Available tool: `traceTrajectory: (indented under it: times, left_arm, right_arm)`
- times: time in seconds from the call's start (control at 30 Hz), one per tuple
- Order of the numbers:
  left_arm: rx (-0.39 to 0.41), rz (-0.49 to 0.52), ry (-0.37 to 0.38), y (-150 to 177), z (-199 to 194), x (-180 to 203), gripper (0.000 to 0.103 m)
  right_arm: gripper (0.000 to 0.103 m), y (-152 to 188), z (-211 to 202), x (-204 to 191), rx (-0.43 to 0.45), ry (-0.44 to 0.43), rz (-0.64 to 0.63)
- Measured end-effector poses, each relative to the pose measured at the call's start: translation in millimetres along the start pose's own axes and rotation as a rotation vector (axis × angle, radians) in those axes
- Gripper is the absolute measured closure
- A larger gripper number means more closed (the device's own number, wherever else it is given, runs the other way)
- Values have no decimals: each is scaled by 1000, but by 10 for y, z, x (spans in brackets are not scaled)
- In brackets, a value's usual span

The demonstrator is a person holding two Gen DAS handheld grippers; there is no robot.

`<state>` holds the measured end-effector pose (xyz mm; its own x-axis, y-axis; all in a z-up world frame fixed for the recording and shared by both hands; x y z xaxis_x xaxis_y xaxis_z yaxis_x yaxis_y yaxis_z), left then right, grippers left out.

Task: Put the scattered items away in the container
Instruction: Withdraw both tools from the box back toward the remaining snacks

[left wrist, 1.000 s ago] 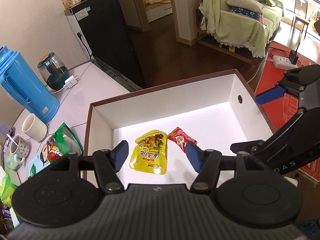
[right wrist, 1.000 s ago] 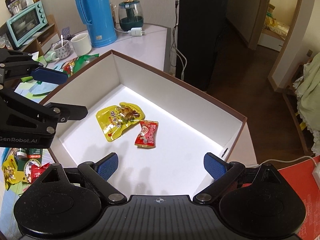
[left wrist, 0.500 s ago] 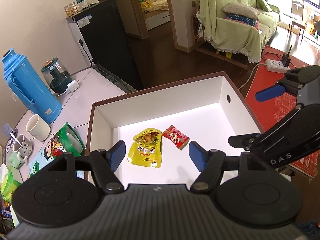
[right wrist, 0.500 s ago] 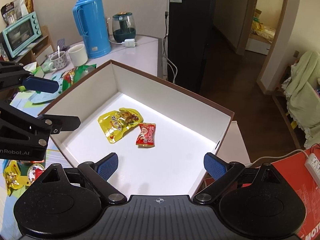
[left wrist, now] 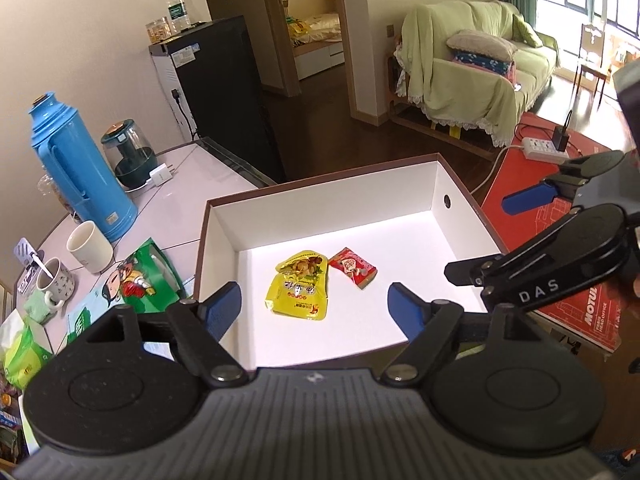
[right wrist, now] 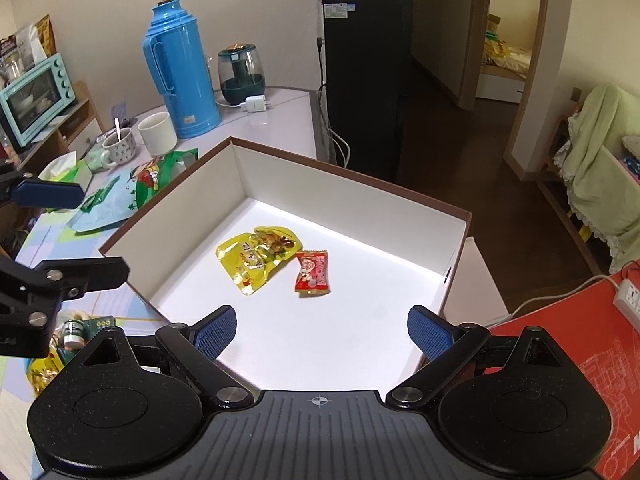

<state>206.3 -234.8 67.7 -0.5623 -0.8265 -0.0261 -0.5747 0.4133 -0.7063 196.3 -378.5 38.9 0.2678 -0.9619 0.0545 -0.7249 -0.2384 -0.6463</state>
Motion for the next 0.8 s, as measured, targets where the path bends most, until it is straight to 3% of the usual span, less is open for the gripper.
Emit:
traceTrajectory:
  times: [0.43, 0.8]
  left_arm:
    - [60, -135, -14, 450, -557, -598, 11]
    - [-33, -340, -121, 1219, -779, -1446, 9]
  right_arm:
    - [8, 10, -219, -401, 58, -31, 29]
    - [8, 116, -91, -982, 49, -174, -8]
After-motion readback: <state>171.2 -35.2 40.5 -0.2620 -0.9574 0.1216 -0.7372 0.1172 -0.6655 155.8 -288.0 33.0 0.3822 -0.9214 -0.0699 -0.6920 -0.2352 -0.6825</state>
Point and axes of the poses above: each gripper's, at about its wrist camera, not at the fingertips, and z roughly the way its jaws point, x to its right, y to its underside, the point moved 1 cm from there along z, roughly the way its jaws point, and after that the axes turned 11 degrees about -z, right-handed, at the moved point
